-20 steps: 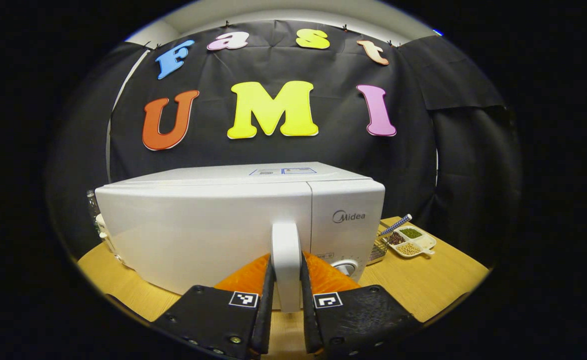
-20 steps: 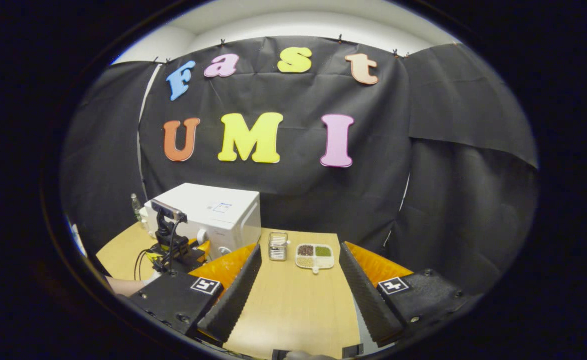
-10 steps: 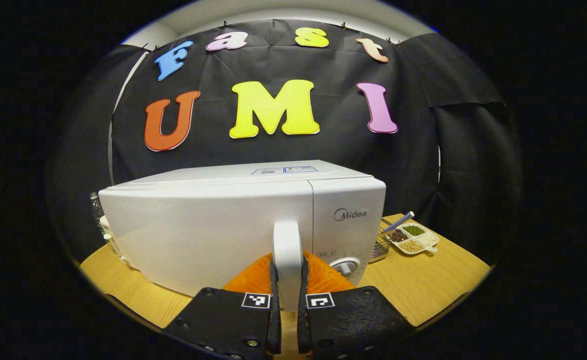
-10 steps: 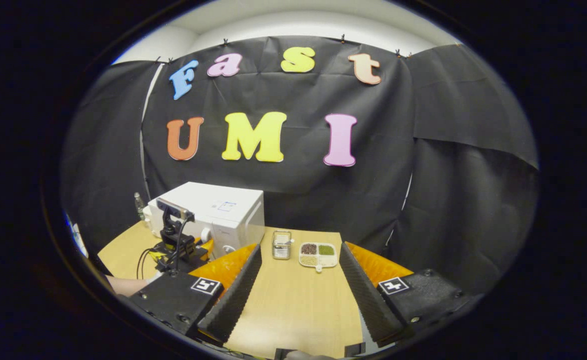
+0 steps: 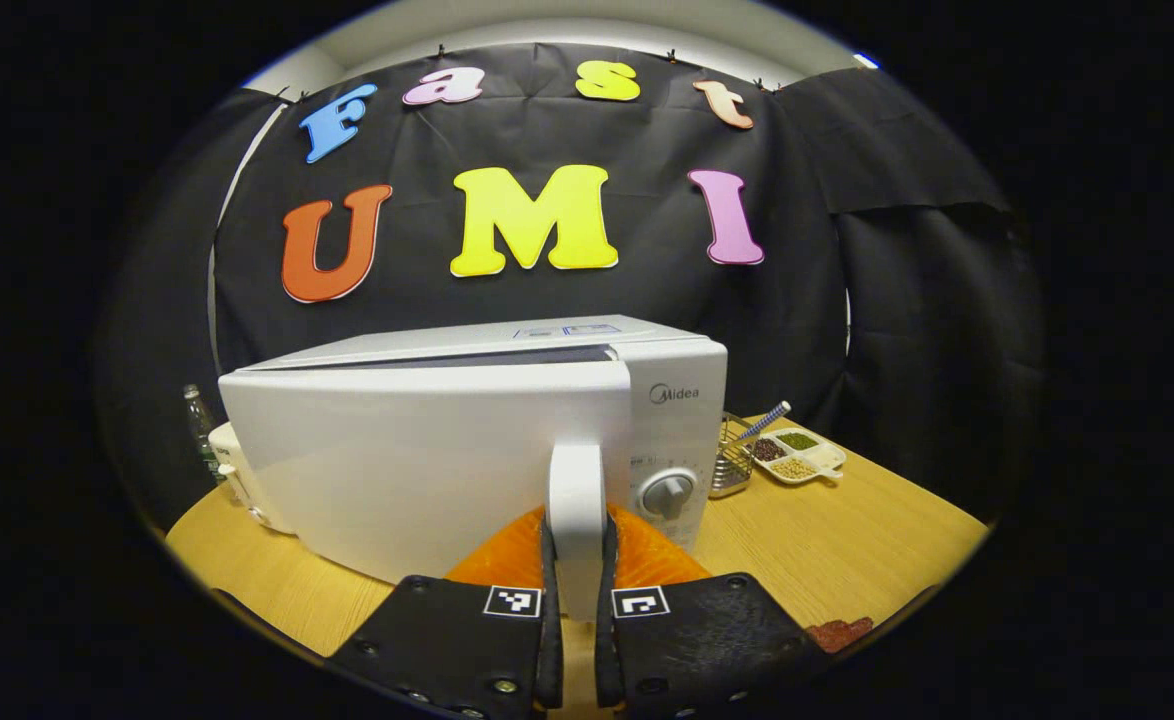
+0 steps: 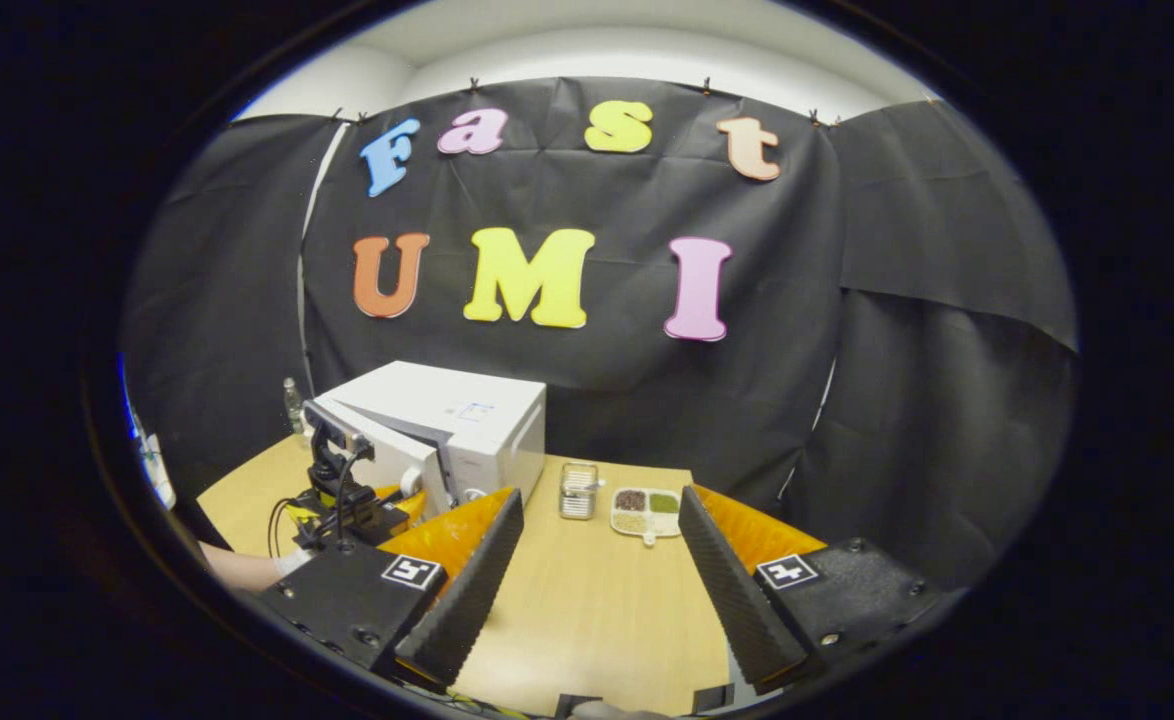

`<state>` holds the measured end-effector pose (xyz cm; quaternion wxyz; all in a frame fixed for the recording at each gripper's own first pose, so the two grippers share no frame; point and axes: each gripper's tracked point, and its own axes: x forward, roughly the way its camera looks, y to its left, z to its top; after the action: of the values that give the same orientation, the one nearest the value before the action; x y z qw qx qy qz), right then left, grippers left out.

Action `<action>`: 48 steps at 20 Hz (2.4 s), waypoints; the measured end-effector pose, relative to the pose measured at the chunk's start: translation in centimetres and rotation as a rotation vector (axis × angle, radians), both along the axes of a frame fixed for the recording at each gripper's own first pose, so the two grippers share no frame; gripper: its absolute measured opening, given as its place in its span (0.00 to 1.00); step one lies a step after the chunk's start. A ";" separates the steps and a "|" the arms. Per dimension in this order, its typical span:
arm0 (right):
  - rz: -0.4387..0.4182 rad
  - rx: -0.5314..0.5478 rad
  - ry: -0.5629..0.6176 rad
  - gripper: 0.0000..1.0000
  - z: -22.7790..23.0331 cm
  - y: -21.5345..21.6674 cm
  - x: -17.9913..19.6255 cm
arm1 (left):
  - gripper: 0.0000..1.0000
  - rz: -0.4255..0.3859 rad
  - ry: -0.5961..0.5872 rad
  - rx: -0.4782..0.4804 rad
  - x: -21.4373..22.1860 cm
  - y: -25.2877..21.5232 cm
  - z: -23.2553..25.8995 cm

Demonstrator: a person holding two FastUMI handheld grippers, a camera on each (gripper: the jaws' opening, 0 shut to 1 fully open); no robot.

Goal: Open the microwave oven with the left hand, put the food in, and close the microwave oven.

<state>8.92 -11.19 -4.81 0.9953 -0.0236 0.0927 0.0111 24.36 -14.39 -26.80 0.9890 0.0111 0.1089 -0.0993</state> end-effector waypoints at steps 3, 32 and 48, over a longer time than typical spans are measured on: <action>0.032 0.028 0.015 1.00 -0.7 2.5 -0.6 | 0.12 -0.003 0.012 0.010 -3.1 1.7 -0.1; 0.232 -0.012 -0.057 0.99 0.3 20.1 -8.4 | 0.45 0.251 0.084 0.092 -17.8 24.5 -1.3; 0.227 0.031 -0.011 0.99 -2.7 20.4 -8.7 | 0.95 0.353 0.087 0.163 -21.7 32.4 -0.7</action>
<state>0.26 9.17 -7.52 0.9885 -0.0185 0.0836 0.1249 2.70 18.02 -27.45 0.9812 0.0677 0.1597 0.0846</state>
